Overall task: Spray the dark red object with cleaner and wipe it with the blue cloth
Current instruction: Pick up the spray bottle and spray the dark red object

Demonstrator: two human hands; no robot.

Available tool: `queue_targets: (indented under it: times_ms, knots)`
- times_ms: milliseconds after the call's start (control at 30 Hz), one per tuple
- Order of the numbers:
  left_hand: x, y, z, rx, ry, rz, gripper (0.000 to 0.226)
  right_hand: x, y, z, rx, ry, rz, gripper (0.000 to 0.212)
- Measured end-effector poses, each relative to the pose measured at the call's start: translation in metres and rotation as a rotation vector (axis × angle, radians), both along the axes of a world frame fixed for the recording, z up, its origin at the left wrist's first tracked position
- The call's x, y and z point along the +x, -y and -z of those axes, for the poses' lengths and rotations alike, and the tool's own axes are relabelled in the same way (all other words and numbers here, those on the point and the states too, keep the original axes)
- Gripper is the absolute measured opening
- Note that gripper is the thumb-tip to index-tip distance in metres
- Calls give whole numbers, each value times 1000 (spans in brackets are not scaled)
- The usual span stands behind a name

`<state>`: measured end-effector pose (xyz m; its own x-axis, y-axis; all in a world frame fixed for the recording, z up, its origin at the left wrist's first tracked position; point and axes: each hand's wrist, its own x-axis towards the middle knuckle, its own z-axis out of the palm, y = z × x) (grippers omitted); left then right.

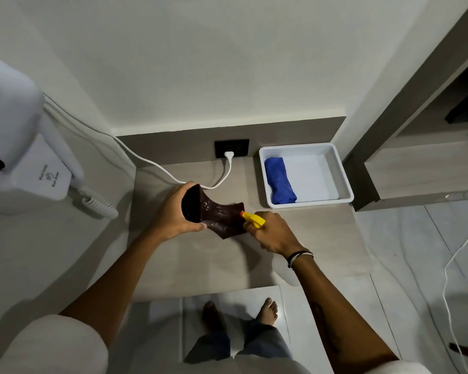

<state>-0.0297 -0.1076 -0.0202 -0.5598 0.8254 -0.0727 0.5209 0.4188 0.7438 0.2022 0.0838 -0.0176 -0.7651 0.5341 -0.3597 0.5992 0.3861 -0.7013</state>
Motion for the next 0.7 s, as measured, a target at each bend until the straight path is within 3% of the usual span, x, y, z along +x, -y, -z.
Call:
queue_targets:
  times_ms: [133,200,333,467,567,700]
  knots:
    - [-3,3,1,-59,81,-182,100,5,-7,2,73,14,18,28]
    - [-6,2,-1,-81,171,-337,86,8,-11,2,40,-10,40,31]
    - [-8,-5,-6,-133,334,-527,82,11,-14,1,-55,-48,80,28]
    - [-9,-6,-4,-119,412,-513,77,5,-10,-1,-92,-81,-52,24]
    - [-5,-7,-5,-78,438,-450,62,-8,1,-7,-106,-123,-182,29]
    - [-5,-7,-7,-102,354,-359,61,-33,11,-16,-48,-203,-216,17]
